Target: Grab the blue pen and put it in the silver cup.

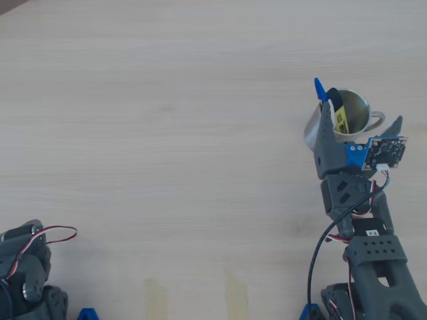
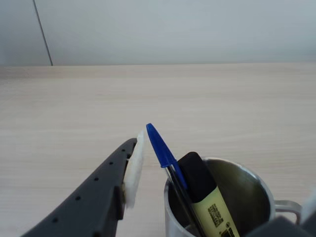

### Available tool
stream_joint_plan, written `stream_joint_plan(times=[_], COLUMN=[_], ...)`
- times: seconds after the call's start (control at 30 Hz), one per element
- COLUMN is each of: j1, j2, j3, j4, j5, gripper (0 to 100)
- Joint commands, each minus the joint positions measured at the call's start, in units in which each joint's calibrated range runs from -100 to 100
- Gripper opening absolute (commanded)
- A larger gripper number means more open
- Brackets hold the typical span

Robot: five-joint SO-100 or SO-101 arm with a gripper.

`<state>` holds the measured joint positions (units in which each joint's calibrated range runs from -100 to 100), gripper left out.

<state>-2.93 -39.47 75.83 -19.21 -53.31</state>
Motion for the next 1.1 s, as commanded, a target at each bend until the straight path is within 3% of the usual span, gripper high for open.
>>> stream_joint_plan(times=[0.0, 0.9, 1.07], j1=[-0.91, -2.48, -2.75], j2=[-3.42, -25.95, -28.27], j3=[1.04, 22.9, 23.98], j4=[0.03, -0.57, 3.64], j5=[-0.16, -0.22, 0.2], gripper=[50, 50, 50])
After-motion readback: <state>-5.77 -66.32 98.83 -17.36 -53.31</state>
